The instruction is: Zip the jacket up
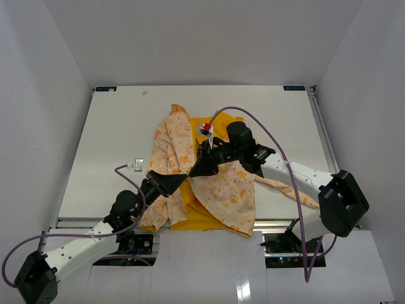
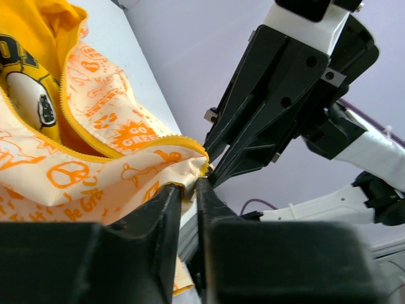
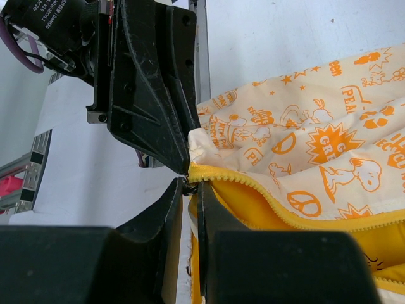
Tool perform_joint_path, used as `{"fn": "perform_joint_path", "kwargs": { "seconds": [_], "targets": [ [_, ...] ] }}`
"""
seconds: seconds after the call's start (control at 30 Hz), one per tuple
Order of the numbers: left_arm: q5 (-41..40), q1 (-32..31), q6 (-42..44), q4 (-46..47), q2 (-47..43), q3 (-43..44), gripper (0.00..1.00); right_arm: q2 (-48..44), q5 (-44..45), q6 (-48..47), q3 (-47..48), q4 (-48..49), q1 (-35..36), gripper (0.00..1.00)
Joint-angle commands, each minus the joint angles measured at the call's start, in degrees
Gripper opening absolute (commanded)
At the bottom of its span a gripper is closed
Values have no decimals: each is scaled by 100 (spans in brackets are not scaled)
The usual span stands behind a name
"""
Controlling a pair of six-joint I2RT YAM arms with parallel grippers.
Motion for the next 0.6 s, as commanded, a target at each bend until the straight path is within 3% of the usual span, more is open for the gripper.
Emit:
{"fn": "perform_joint_path", "kwargs": {
  "seconds": [0.0, 0.13, 0.57],
  "targets": [
    [-14, 6, -67, 420, 158, -927, 11, -14, -191, 32, 52, 300, 89, 8],
    [-91, 9, -109, 255, 69, -899, 0, -1, -149, -39, 57, 273, 103, 8],
    [-34, 9, -216, -1346, -945, -689, 0, 374, -112, -173, 474, -14, -360, 8]
  ]
}}
